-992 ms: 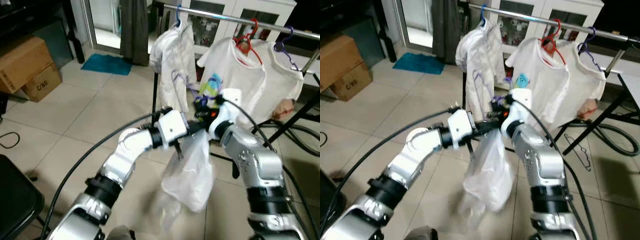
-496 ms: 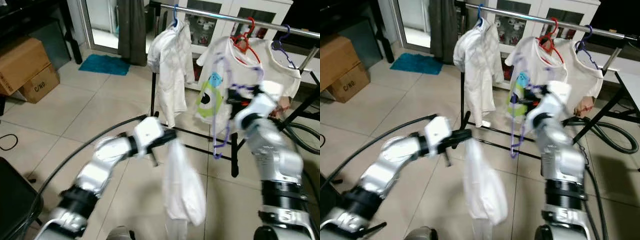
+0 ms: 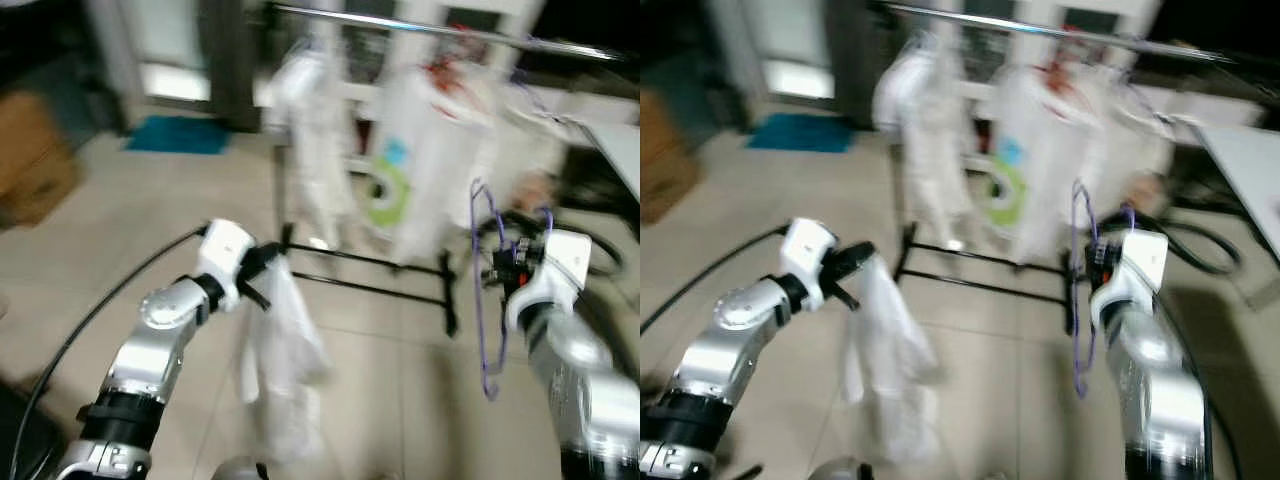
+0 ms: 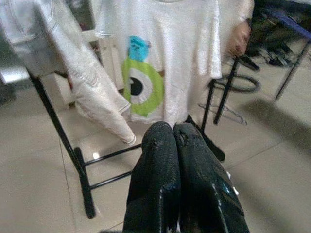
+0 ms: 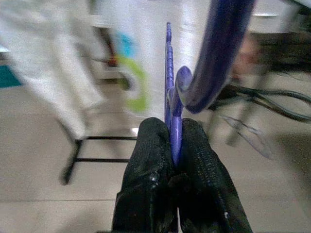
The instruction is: Hang hanger
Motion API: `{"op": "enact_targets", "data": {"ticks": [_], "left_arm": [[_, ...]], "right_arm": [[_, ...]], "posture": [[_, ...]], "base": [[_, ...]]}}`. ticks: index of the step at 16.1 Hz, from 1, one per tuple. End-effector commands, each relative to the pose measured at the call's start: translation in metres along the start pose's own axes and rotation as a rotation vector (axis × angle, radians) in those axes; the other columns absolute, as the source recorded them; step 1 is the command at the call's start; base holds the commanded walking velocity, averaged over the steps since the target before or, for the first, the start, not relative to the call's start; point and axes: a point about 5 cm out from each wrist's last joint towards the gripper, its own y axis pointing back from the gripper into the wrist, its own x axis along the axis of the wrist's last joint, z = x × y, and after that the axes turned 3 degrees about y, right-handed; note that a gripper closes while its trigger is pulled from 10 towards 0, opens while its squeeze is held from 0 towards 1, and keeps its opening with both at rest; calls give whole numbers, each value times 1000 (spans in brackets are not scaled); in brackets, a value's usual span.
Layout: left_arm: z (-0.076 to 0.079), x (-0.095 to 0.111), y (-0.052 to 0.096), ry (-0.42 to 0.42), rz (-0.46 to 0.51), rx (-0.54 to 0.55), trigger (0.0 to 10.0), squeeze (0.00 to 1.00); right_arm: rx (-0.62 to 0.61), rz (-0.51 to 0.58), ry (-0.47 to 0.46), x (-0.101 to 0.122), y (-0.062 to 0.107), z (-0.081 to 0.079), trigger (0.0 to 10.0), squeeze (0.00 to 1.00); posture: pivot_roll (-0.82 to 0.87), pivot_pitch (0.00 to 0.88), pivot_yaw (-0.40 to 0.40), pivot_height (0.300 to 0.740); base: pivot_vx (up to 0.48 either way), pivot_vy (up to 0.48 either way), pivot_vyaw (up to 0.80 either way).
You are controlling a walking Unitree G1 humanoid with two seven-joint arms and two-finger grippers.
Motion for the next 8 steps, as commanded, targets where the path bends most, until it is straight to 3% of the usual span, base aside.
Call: {"op": "enact_targets", "data": {"ticks": [1, 2, 4, 6, 8], "left_arm": [[-1, 8, 1, 40, 41, 41, 10000, 0], [-5, 13, 3, 65, 56, 90, 10000, 0], [-10, 22, 10, -2, 102, 185, 10000, 0], [-11, 18, 15, 44, 102, 196, 10000, 0], [-7, 10, 21, 154, 114, 210, 10000, 0]], "right_arm": [[-28, 63, 30, 12, 5, -2, 10000, 0], [-70, 80, -17, 10, 15, -5, 10000, 0], [-77, 76, -28, 3, 28, -12, 10000, 0], [-92, 53, -12, -4, 33, -13, 10000, 0], [-102, -2, -25, -16, 34, -11, 10000, 0]], "posture": [[-4, 0, -19, 740], [-7, 0, -9, 740], [-7, 0, 0, 740], [-7, 0, 0, 740], [-10, 0, 8, 740]], "base": [[0, 0, -800], [0, 0, -800], [0, 0, -800], [0, 0, -800], [0, 0, -800]]}}
